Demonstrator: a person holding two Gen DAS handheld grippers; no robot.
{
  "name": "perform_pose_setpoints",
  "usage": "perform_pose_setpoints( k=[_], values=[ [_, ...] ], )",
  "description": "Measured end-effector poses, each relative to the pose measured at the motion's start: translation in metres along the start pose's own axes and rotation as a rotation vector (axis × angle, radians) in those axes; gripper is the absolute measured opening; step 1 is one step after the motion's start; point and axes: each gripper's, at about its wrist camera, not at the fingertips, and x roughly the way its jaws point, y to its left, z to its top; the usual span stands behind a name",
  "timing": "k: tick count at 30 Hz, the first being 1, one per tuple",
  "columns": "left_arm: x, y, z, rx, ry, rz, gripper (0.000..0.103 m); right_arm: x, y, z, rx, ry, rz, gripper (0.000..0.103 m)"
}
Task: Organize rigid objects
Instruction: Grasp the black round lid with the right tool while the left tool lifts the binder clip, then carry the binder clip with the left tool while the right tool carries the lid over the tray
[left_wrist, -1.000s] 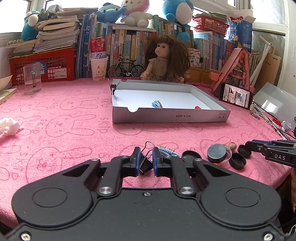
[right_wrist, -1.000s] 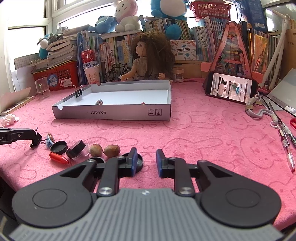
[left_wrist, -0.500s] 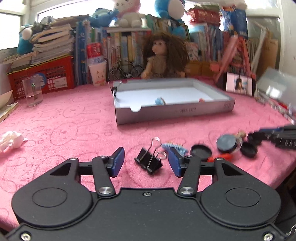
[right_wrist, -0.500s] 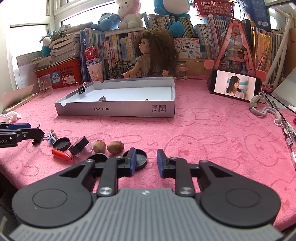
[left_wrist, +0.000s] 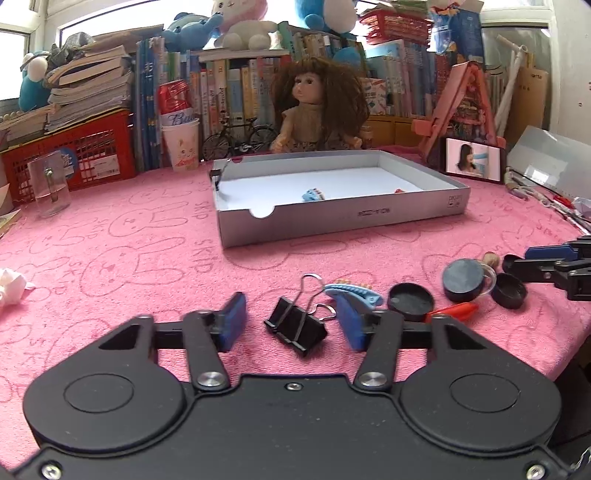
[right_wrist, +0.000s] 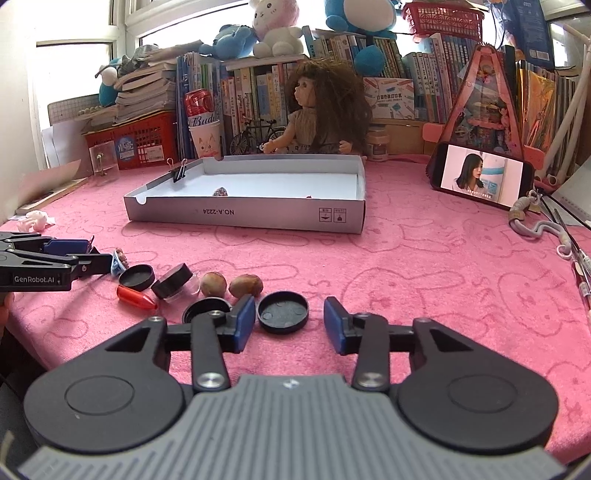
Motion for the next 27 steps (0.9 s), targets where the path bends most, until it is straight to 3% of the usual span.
perform_pose_setpoints(
  k=[1, 7, 8, 9, 10, 27],
  values=[
    [-0.001, -0.002, 0.000, 0.004, -0.003, 0.004, 0.033, 0.000, 0.001, 0.000, -0.006, 0.000, -0.002, 0.059],
    [-0.006, -0.004, 0.004, -0.017, 0.000, 0.009, 0.032, 0.002, 0.005, -0.001, -0.030, 0.001, -0.002, 0.060],
    [-0.007, -0.004, 0.005, -0.021, -0.003, 0.012, 0.032, 0.003, 0.006, -0.001, -0.033, 0.001, -0.006, 0.055],
    [-0.007, -0.004, 0.006, -0.024, -0.005, 0.015, 0.032, 0.003, 0.006, -0.001, -0.036, 0.001, -0.012, 0.041],
    [-0.008, -0.004, 0.008, -0.029, -0.007, 0.018, 0.032, 0.004, 0.007, 0.000, -0.037, -0.001, -0.022, 0.038],
    [-0.005, 0.007, 0.043, -0.104, -0.048, 0.023, 0.032, 0.011, -0.009, 0.024, 0.028, -0.042, -0.084, 0.037]
  ],
)
